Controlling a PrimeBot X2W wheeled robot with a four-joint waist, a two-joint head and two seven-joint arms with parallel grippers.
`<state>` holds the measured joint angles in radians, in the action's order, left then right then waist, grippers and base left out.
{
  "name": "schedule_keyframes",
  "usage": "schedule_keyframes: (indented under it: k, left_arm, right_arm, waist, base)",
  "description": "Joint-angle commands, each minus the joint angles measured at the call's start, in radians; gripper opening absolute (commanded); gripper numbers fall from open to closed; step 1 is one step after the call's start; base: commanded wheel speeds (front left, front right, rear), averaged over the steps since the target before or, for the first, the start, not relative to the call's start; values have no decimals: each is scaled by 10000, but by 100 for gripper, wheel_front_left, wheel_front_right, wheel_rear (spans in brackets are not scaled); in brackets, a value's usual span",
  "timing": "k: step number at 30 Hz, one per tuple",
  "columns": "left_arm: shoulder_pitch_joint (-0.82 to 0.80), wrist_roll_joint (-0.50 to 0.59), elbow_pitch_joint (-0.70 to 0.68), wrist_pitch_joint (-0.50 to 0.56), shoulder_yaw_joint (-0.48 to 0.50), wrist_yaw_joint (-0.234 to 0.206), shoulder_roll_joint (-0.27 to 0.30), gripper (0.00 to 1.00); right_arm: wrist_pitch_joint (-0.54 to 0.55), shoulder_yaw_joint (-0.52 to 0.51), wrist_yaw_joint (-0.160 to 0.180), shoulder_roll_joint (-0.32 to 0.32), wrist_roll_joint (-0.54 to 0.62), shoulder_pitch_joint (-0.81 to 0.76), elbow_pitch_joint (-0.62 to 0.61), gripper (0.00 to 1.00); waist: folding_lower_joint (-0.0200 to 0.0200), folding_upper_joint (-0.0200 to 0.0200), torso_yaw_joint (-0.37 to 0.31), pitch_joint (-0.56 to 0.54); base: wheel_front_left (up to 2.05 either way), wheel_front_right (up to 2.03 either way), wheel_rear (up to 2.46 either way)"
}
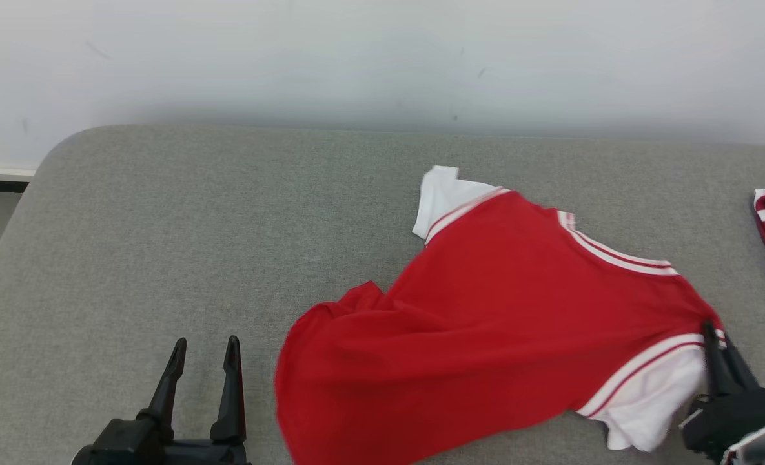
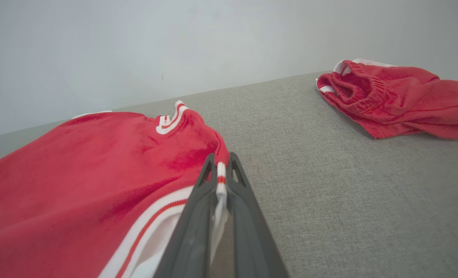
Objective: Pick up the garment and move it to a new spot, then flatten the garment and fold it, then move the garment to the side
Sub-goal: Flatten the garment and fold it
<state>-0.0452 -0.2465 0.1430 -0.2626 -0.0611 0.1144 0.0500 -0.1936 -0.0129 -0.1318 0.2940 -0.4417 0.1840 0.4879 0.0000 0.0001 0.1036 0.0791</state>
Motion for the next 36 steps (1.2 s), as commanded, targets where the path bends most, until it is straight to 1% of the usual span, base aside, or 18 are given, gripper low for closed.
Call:
schedule_keyframes:
  k: [1,3,4,5,8,10,14,18,22,30,33,36]
  left_arm:
    - [-39,-50,-17,-29,-6,5,4,100]
    - [-42,-16,-20,-31,17,2,6,100]
    - [-30,2,-29,-29,26,-1,6,100]
    - [-12,34,-23,-29,18,1,3,100]
    - [54,96,23,-29,52,20,7,100]
    - [74,104,38,-29,67,28,6,100]
    - [191,141,48,-29,101,46,4,100]
    - [298,167,67,-29,138,62,4,100]
    - [385,184,77,-31,188,88,6,100]
    - [610,277,5,-29,260,96,4,100]
    - [690,321,116,-29,292,116,6,100]
    - [679,313,411,-31,147,143,4,100]
  right_arm:
    - [80,-349,27,80,-208,-133,138,0]
    - [174,-545,27,125,-129,-110,364,0]
    - [234,-600,27,99,-74,-63,511,28]
    - [215,-592,27,78,-24,42,614,100]
    - [-14,-448,27,276,446,350,908,100]
    - [-130,-464,27,258,562,428,946,100]
    - [-501,-561,27,259,1022,555,706,100]
    - [-653,-649,27,89,1302,270,-65,100]
    - [-707,-752,27,-182,1397,-320,-1139,100]
    - [-719,-746,27,-950,1669,-1906,-3241,100]
    - [-722,-628,27,-1168,1730,-2309,-3766,100]
    - [-721,-475,27,-1340,1820,-2505,-4016,100]
  waist:
    - [0,-1,-48,25]
    - [0,-1,-110,31]
    - [0,-1,-144,29]
    - [0,-1,-176,22]
    - [0,-1,-266,-40]
    - [0,-1,-301,-74]
    - [0,-1,-456,-247]
    - [0,-1,-589,-403]
    - [0,-1,-683,-514]
    - [0,-1,-918,-615]
    - [0,-1,-1007,-570]
    - [0,-1,-1119,-504]
  base:
    - [0,0,0]
    - [0,0,0]
    - [0,0,0]
    - [0,0,0]
    - [0,0,0]
    - [0,0,0]
    - [0,0,0]
    - [0,0,0]
    - [0,0,0]
    - [0,0,0]
    - [0,0,0]
    - [0,0,0]
